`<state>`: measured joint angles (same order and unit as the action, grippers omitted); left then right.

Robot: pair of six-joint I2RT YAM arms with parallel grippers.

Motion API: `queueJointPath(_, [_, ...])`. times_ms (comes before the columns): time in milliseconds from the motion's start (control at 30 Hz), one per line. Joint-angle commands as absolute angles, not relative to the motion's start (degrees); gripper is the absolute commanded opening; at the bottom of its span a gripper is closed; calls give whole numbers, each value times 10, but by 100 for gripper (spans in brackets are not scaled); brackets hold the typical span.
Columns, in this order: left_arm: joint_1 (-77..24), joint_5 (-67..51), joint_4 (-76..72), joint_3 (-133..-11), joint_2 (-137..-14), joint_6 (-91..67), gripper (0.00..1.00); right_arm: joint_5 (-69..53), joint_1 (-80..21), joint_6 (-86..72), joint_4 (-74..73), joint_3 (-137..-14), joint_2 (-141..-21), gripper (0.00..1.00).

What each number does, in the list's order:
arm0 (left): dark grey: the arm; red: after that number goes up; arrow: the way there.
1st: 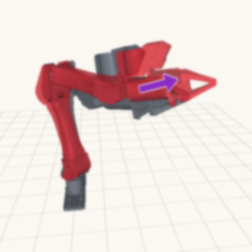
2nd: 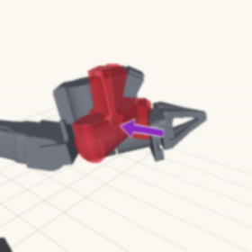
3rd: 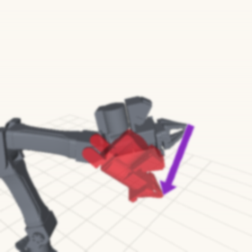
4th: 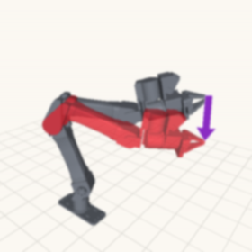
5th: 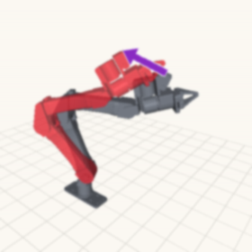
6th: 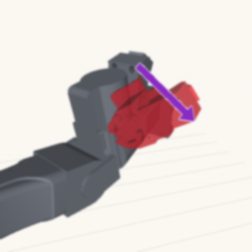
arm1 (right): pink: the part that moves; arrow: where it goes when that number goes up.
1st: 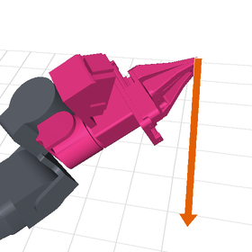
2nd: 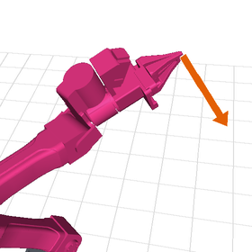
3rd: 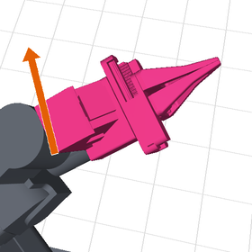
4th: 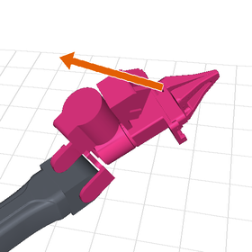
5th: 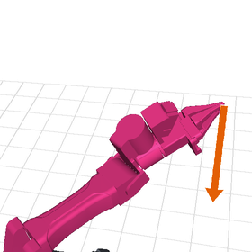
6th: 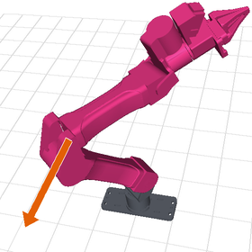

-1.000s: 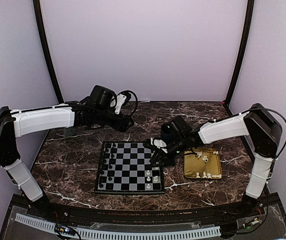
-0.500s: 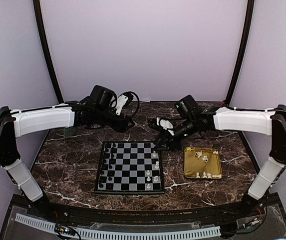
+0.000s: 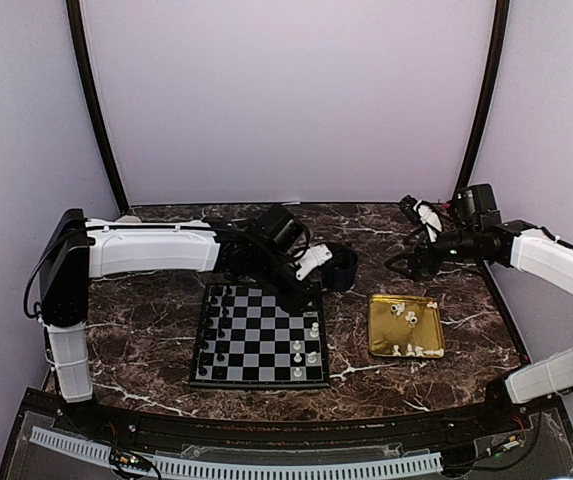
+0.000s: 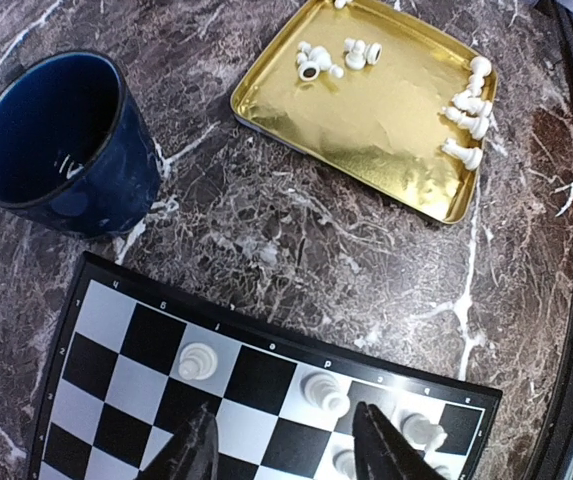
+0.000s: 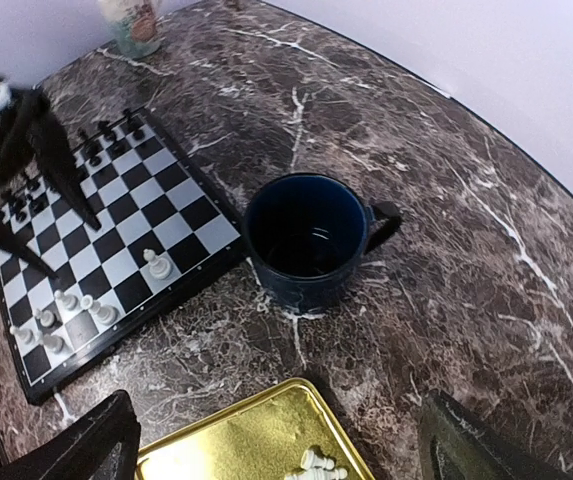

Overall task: Set up the chess pieces on the board
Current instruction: Adjust the queen at d1.

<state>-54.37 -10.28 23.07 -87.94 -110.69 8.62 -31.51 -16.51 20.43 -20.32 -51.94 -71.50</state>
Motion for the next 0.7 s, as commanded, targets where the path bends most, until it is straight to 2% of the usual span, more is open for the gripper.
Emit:
queueJointPath(0, [-552,-114,289,-930,-1139,107,49,-330,-130,152,-154,-518,-708,97])
queueJointPath(367, [-571,-125,325,-974,-1198,118,47,-350,-127,200,-157,-501,-707,100])
queueJointPath(667, [-579,-127,344,-987,-1226,122,43,-352,-127,212,-161,-499,-708,98])
